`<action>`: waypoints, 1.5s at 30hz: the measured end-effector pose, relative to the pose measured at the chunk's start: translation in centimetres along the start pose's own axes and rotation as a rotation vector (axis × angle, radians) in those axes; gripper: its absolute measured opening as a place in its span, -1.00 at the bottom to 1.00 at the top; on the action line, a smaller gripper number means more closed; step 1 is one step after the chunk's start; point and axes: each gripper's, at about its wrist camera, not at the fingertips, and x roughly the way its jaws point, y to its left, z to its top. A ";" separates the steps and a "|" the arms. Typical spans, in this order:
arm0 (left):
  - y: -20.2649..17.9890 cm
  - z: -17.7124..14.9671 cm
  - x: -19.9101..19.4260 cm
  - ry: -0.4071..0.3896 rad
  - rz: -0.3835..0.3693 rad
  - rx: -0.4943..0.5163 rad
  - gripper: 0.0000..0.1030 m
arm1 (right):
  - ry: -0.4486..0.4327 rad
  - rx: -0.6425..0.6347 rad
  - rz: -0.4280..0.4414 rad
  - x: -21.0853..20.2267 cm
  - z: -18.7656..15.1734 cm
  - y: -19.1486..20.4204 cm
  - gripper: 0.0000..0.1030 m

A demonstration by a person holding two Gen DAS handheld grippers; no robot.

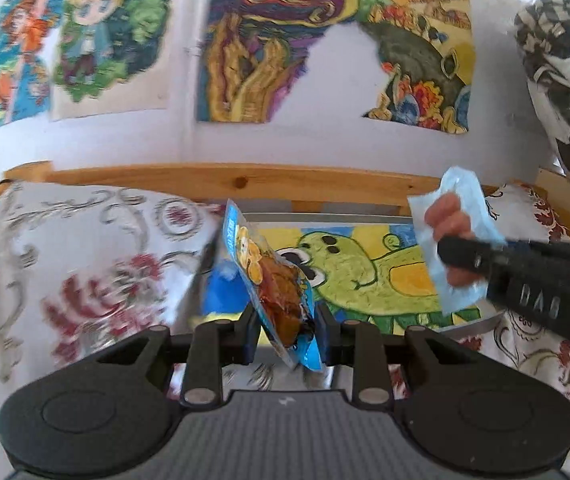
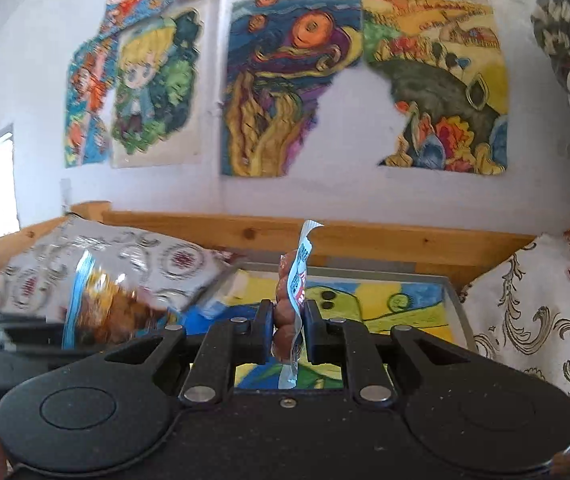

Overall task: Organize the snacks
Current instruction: 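Drop the chip bag into the tray with the left tool while the right drops the sausage pack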

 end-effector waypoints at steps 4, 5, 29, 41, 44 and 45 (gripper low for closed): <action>-1.1 1.0 4.9 0.040 -0.019 0.001 -0.39 | 0.011 0.062 -0.031 2.9 -0.6 -2.5 -0.69; -1.4 1.2 5.8 0.048 -0.021 0.001 -0.39 | 0.019 0.086 -0.034 3.6 -0.8 -3.2 -0.69; -3.7 0.4 14.1 0.215 -0.028 0.006 -0.39 | 0.181 0.161 -0.095 10.0 -4.9 -8.4 -0.67; -3.0 0.4 12.8 0.195 0.047 -0.012 0.58 | 0.171 0.163 -0.117 9.3 -4.8 -8.7 -0.14; -2.3 0.5 11.7 0.162 0.066 -0.057 0.72 | 0.151 0.158 -0.125 8.5 -4.5 -8.8 0.11; -2.1 0.5 11.3 0.153 0.069 -0.067 0.77 | 0.141 0.157 -0.129 8.1 -4.4 -8.9 0.15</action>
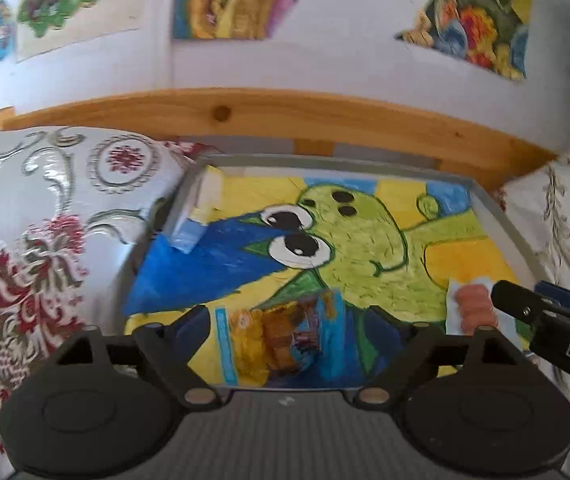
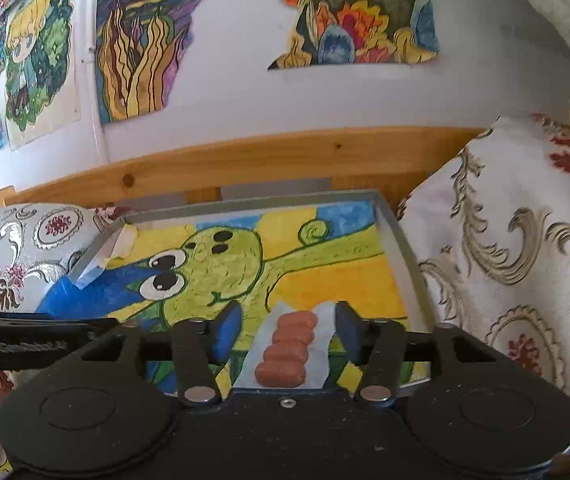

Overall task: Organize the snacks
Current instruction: 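Drop the chip bag into the tray with the left tool while the right drops the sausage pack, then move both open tools back over the snack pile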

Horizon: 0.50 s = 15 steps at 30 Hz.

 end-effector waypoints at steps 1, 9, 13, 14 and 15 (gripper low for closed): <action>0.2 -0.1 -0.5 -0.013 0.008 -0.011 0.80 | -0.010 0.001 -0.002 -0.3 0.1 0.0 0.23; 1.2 -1.3 -5.1 -0.147 0.074 -0.070 0.99 | -0.086 -0.011 0.009 -4.9 0.4 0.0 0.69; 1.9 -2.5 -7.8 -0.176 0.090 -0.113 0.99 | -0.104 -0.029 0.030 -7.7 0.1 0.7 0.96; 2.1 -2.9 -8.5 -0.183 0.093 -0.122 0.99 | -0.108 -0.036 0.036 -8.4 0.0 1.0 0.99; 2.4 -3.4 -9.4 -0.192 0.097 -0.132 0.99 | -0.114 -0.047 0.041 -9.2 -0.1 1.2 0.99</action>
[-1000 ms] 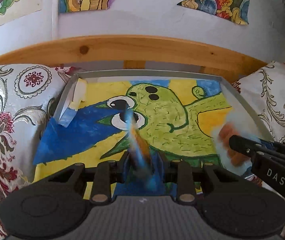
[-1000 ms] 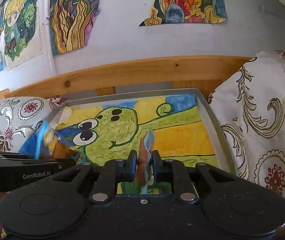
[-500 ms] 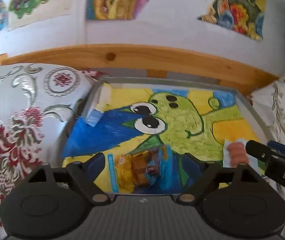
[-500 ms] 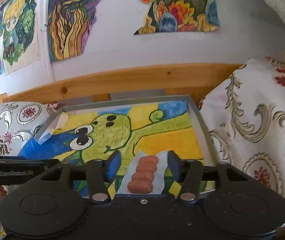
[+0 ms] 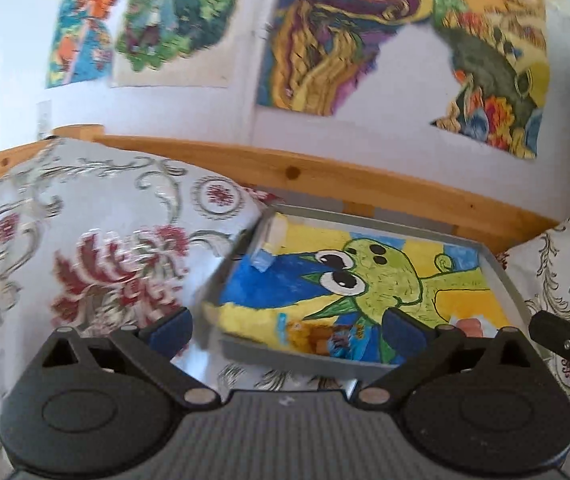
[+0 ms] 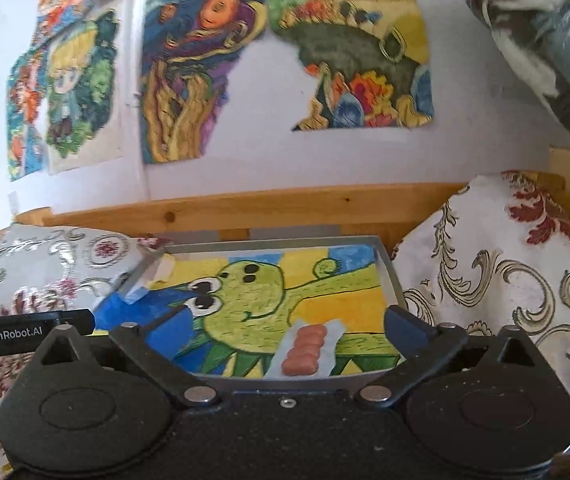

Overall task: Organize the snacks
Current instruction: 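Move both open tools back over the snack pile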

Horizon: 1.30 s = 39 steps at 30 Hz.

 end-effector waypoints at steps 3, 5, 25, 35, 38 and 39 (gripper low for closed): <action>1.0 -0.6 -2.3 -0.019 0.009 -0.007 0.99 | -0.013 -0.027 -0.001 -2.4 -0.3 0.7 0.99; 1.5 -1.1 -4.0 -0.031 0.012 -0.009 0.99 | -0.011 -0.029 0.001 -3.9 -0.6 0.9 0.99; 4.0 -9.8 -14.1 -0.017 -0.108 0.125 0.99 | 0.108 -0.032 -0.116 -16.6 -6.1 3.7 0.99; 4.2 -12.7 -14.2 0.086 -0.105 0.226 0.99 | 0.275 -0.139 -0.163 -15.6 -8.8 6.0 0.99; 3.7 -13.0 -14.1 0.088 -0.111 0.268 0.99 | 0.319 -0.143 -0.156 -15.0 -9.1 6.2 0.99; 3.6 -13.2 -14.0 0.093 -0.114 0.276 0.99 | 0.330 -0.141 -0.157 -14.8 -9.2 6.1 0.99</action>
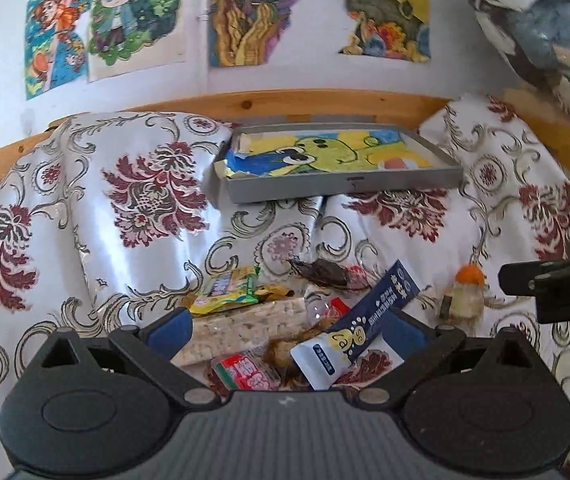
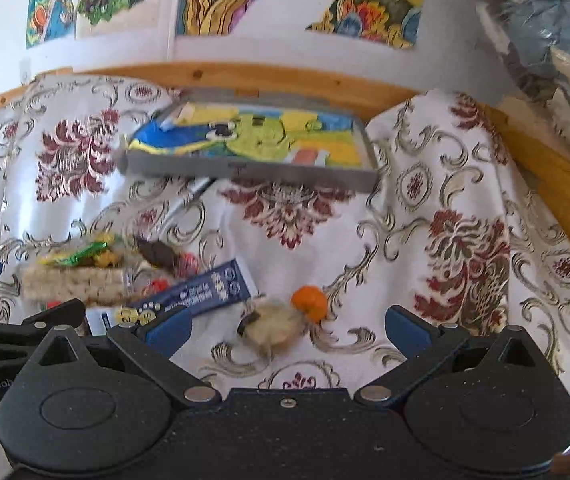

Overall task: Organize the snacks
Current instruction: 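Move both open tools back over the snack pile, then grasp the blue milk-powder stick with the left tool while the right grasps the wrapped pastry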

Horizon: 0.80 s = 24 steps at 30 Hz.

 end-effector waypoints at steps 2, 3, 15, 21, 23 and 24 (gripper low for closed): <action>-0.1 -0.1 0.2 0.009 -0.007 0.010 0.99 | 0.022 0.002 -0.002 0.4 0.0 0.0 0.99; -0.1 -0.2 0.3 0.012 -0.010 0.012 0.99 | 0.033 0.003 -0.003 0.6 -0.1 0.0 0.99; -0.3 -0.4 1.5 0.050 -0.021 0.028 0.99 | 0.118 0.077 0.017 2.0 -0.2 -0.9 0.99; -1.0 -0.3 2.9 0.047 -0.041 0.079 0.99 | 0.182 0.151 0.056 3.4 0.6 -2.7 0.99; -1.5 -0.3 3.5 0.037 -0.053 0.108 0.99 | 0.196 0.152 0.051 4.0 0.9 -3.1 0.99; -1.7 -0.2 3.8 0.032 -0.063 0.122 0.99 | 0.202 0.148 0.048 4.4 1.1 -3.2 0.99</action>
